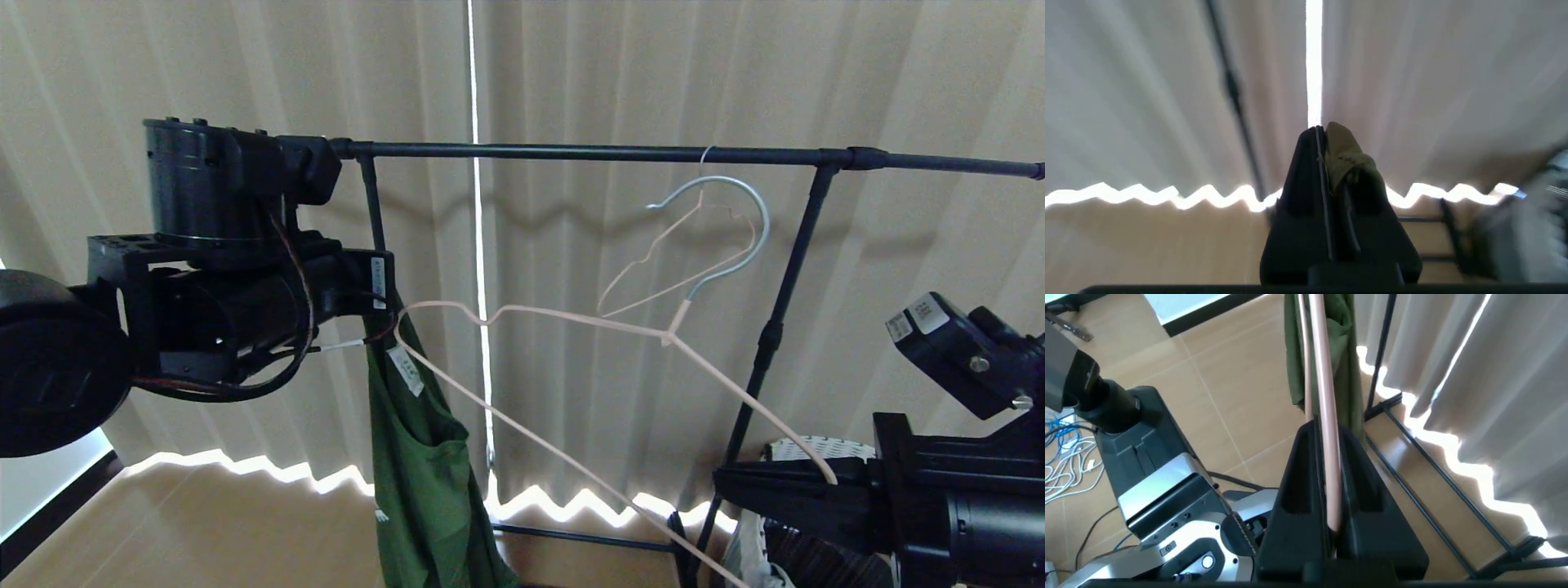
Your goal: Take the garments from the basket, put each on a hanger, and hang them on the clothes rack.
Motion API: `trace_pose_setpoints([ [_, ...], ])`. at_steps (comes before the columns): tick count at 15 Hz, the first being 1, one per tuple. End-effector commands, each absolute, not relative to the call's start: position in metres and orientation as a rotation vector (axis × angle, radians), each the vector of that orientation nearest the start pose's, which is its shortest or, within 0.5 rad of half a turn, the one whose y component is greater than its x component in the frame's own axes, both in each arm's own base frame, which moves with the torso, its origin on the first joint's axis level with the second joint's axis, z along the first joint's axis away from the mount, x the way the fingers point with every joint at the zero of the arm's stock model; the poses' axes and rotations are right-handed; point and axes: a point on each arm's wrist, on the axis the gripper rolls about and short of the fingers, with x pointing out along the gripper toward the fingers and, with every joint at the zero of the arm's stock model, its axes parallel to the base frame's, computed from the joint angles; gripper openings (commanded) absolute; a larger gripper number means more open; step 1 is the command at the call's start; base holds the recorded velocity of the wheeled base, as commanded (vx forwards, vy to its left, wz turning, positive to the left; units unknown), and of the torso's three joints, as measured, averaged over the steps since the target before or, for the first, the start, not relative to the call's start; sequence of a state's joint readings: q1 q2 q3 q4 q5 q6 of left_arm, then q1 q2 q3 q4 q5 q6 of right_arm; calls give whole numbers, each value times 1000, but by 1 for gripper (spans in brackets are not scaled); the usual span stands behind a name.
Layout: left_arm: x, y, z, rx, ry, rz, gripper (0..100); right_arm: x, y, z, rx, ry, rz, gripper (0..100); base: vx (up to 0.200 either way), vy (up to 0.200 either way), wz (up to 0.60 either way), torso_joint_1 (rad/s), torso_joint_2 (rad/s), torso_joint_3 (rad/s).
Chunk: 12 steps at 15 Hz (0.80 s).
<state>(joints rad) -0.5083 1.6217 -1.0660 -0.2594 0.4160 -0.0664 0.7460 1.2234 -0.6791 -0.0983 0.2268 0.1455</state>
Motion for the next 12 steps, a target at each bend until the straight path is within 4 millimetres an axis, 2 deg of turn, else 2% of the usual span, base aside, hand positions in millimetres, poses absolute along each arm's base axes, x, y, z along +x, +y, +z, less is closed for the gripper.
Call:
trace_pose_setpoints([
  [1, 275, -140, 236, 77, 286, -61, 0, 126, 127, 212, 9, 519, 933, 0, 0, 0, 0, 0, 0, 0],
  [5, 272, -143, 237, 77, 281, -74, 0, 133, 136, 210, 2, 537, 939, 0, 0, 0, 0, 0, 0, 0],
  [9, 248, -133, 251, 90, 311, -93, 0, 148, 150, 208, 28, 539, 933, 0, 0, 0, 0, 0, 0, 0],
  [12, 244, -131, 256, 86, 301, -92, 0, 158, 159, 208, 35, 535, 929, 0, 0, 0, 0, 0, 0, 0],
])
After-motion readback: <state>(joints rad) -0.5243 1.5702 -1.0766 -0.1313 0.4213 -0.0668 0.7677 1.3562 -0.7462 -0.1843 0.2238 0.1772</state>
